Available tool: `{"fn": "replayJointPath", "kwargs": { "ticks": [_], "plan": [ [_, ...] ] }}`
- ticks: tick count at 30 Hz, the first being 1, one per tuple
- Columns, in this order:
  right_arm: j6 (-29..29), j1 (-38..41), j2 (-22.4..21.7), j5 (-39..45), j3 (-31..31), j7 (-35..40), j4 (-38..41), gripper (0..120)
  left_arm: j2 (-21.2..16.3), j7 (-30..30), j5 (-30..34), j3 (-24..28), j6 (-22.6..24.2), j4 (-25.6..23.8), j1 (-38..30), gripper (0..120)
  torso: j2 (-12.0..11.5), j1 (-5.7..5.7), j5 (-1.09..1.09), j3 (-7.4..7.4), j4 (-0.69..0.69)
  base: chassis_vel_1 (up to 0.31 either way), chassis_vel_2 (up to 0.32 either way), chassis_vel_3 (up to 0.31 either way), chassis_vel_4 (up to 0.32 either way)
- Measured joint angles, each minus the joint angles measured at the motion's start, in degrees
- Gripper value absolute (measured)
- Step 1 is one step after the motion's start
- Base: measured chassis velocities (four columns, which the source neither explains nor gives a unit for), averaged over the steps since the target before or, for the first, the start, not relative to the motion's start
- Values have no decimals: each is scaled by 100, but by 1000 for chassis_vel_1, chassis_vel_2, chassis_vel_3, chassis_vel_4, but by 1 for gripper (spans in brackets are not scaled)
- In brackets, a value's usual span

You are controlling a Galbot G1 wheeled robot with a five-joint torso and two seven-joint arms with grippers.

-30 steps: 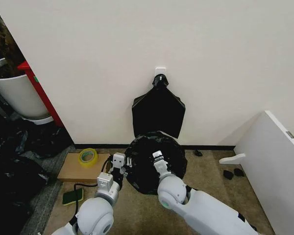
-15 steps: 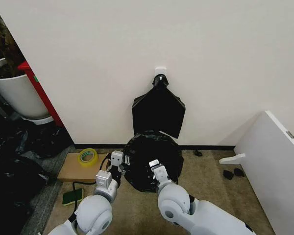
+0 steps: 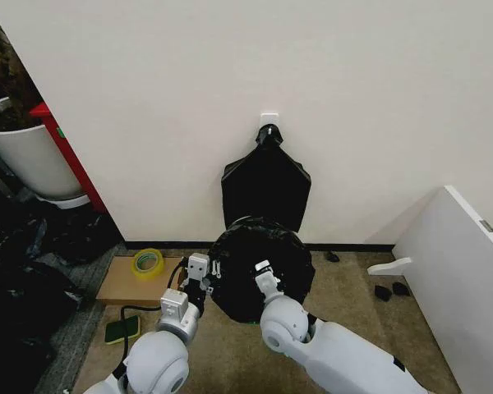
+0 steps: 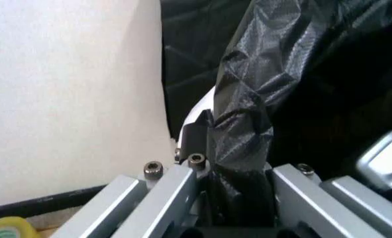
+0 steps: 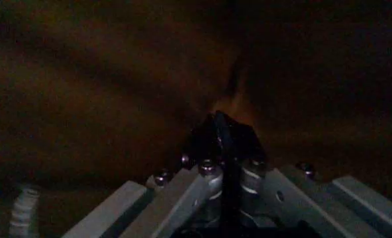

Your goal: Place the garbage bag over the trash bin.

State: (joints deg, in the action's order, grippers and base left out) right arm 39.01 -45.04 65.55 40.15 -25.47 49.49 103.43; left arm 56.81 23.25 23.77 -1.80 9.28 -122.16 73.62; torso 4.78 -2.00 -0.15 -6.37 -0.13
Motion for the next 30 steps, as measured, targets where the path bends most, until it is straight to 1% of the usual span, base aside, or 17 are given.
{"fn": "replayJointPath", "kwargs": {
  "ticks": [2,5,8,10,12,13,14,16,18,19,21,22,24,25,26,27,30],
  "plan": [
    [-155,-45,-32,-108,20,-102,113,0,14,3,5,-14,-16,71,-21,0,0,0,0,0,0,0,0,0,0],
    [-925,-460,-260,-791,31,-719,599,0,61,10,146,-91,-45,283,-120,0,0,0,0,0,0,0,0,0,0],
    [-1308,-731,-421,-1234,14,-1031,835,0,71,16,241,-123,-45,383,-177,0,0,0,0,0,-1,0,0,0,0],
    [-1581,-857,-502,-1520,-16,-1167,934,5,76,18,265,-145,-45,427,-196,0,0,0,0,0,-2,0,0,0,0],
    [-2467,-1049,-643,-2248,-34,-1587,973,13,79,18,265,-191,-59,502,-186,0,0,0,1,0,1,0,0,0,0],
    [-3318,-1195,-713,-2758,98,-1974,907,19,71,-9,220,-199,-123,574,-179,0,0,0,0,0,1,0,0,0,0],
    [-3318,-1195,-713,-2758,98,-1974,907,19,71,-9,220,-199,-123,574,-179,0,0,0,0,0,1,0,0,0,0],
    [-4525,-1429,-798,-3488,493,-2665,786,27,45,-94,73,-218,-349,731,-171,0,0,0,0,0,0,0,0,0,0],
    [-5576,-1643,-869,-3967,961,-3531,747,38,2,-271,-161,-272,-839,1011,-159,0,0,0,1,1,-1,0,0,0,0],
    [-5576,-1643,-869,-3967,961,-3531,747,38,2,-271,-161,-272,-839,1011,-159,0,0,0,1,1,-1,0,0,0,0],
    [-6092,-1759,-946,-4140,1230,-3874,846,48,-45,-600,-575,-377,-1636,1463,-155,0,0,0,0,0,0,0,0,0,0],
    [-6092,-1759,-946,-4140,1230,-3874,846,48,-45,-600,-575,-377,-1636,1463,-155,0,0,0,0,0,0,0,0,0,0],
    [-6493,-1809,-1052,-3958,1361,-4093,1020,58,-109,-1029,-967,-466,-2478,1936,-112,0,0,0,1,0,1,0,0,0,0],
    [-6546,-1812,-1068,-3927,1376,-4122,1041,59,-117,-1081,-1013,-471,-2583,1990,-100,0,0,0,1,0,1,0,0,0,0],
    [-6695,-1815,-1139,-3830,1430,-4211,1116,66,-140,-1227,-1192,-489,-2955,2176,-52,0,0,0,0,0,1,0,0,0,0],
    [-6695,-1815,-1139,-3830,1430,-4211,1116,66,-140,-1227,-1192,-489,-2955,2176,-52,0,0,0,0,0,1,0,0,0,0],
    [-6723,-1759,-1297,-3448,1582,-4305,1129,79,-163,-1396,-1483,-530,-3518,2429,-8,0,0,0,0,0,-1,0,0,0,0]
  ]
}}
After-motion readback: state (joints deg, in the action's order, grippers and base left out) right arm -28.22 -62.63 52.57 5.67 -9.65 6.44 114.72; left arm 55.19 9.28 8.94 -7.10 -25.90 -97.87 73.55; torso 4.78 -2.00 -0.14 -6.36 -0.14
